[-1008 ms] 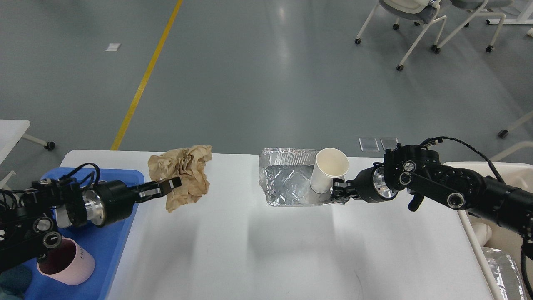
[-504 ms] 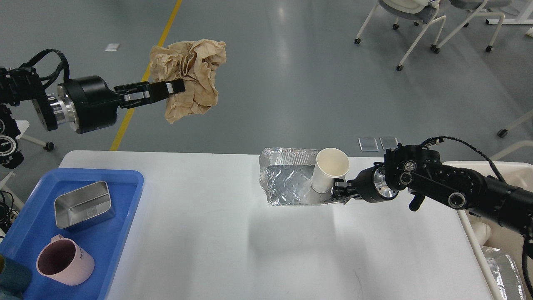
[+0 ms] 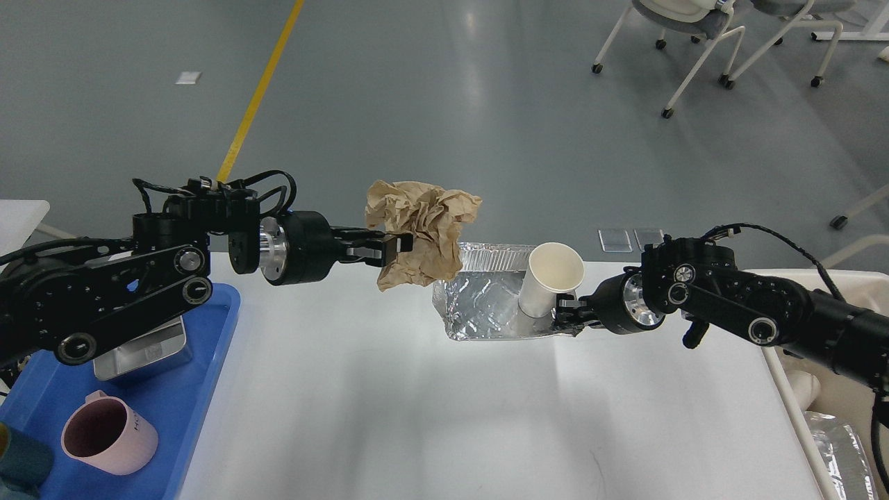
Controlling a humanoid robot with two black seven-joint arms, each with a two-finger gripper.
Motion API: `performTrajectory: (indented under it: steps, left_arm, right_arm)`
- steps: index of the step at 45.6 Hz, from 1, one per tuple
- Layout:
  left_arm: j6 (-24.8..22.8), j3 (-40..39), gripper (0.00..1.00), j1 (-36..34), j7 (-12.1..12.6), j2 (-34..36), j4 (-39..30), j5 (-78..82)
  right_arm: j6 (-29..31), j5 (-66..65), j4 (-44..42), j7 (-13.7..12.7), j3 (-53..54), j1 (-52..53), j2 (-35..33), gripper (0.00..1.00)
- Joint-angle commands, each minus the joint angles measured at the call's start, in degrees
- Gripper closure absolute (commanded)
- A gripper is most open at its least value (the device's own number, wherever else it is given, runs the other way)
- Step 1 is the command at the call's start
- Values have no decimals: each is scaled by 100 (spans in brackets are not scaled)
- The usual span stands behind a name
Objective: Tidy desktop
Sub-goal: 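Lift the paper and carry it over the foil tray, then release the paper into the foil tray and raise the left gripper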
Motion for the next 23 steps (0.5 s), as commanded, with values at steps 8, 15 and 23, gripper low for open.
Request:
performTrajectory:
  steps: [8, 15, 23]
  left_arm:
    - [1, 289, 96, -83, 0, -730, 557, 90]
    - [10, 351, 92, -65, 0, -1205, 952, 90]
    - [88, 351, 56, -56, 0, -1899, 1489, 99]
  right_arm:
    - [0, 0, 0, 1, 16, 17, 24, 100]
    - [0, 0, 8, 1, 78, 17, -2, 100]
    - [0, 0, 17, 1, 131, 17, -2, 100]
